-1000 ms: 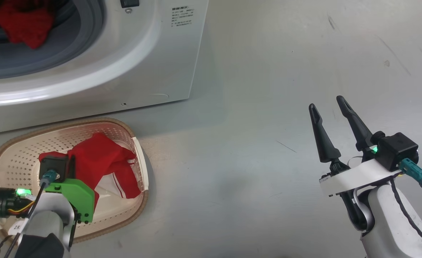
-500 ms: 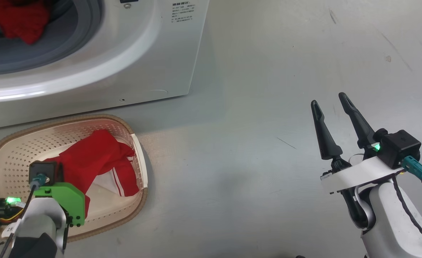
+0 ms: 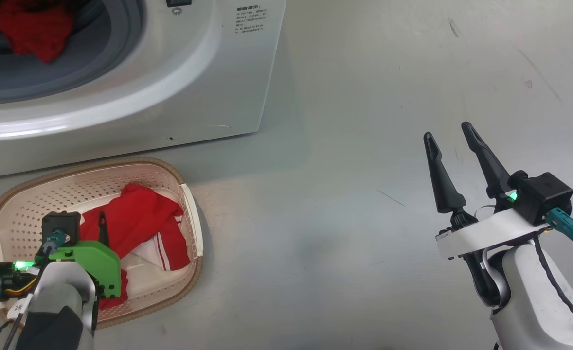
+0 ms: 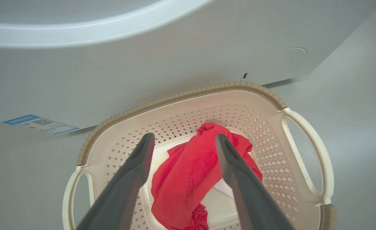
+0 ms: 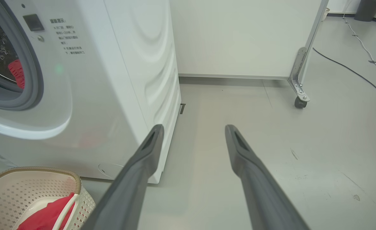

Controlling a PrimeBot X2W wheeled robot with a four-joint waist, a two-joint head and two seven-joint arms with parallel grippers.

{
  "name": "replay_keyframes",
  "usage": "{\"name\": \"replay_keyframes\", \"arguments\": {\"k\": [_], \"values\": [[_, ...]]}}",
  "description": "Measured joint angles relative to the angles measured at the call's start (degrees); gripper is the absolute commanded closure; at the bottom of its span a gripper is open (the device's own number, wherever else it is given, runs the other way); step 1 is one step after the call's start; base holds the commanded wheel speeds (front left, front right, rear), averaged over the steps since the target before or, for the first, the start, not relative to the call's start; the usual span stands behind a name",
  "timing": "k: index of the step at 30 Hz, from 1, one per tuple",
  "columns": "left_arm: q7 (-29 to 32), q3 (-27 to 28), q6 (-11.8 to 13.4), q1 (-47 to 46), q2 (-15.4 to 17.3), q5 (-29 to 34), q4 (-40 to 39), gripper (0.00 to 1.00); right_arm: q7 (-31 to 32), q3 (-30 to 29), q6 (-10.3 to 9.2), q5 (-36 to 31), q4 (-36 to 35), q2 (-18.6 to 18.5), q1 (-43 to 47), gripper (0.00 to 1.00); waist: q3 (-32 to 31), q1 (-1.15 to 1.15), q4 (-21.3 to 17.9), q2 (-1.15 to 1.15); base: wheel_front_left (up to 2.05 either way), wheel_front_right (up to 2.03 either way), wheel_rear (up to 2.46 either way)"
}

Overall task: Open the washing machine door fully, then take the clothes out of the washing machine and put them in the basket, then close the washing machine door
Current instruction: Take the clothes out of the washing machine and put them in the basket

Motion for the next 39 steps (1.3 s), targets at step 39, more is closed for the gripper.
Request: {"name": "replay_keyframes", "arguments": {"k": [39], "values": [[-7.26,-2.42,-5.47,-1.49,-3.32,-2.24,-8.94,0.00,0.00,-2.55,0.00,0.59,2.55,1.48,4.05,0.00,-15.09,0.00,5.08,0.00,0.00,0.00,0.00]]}}
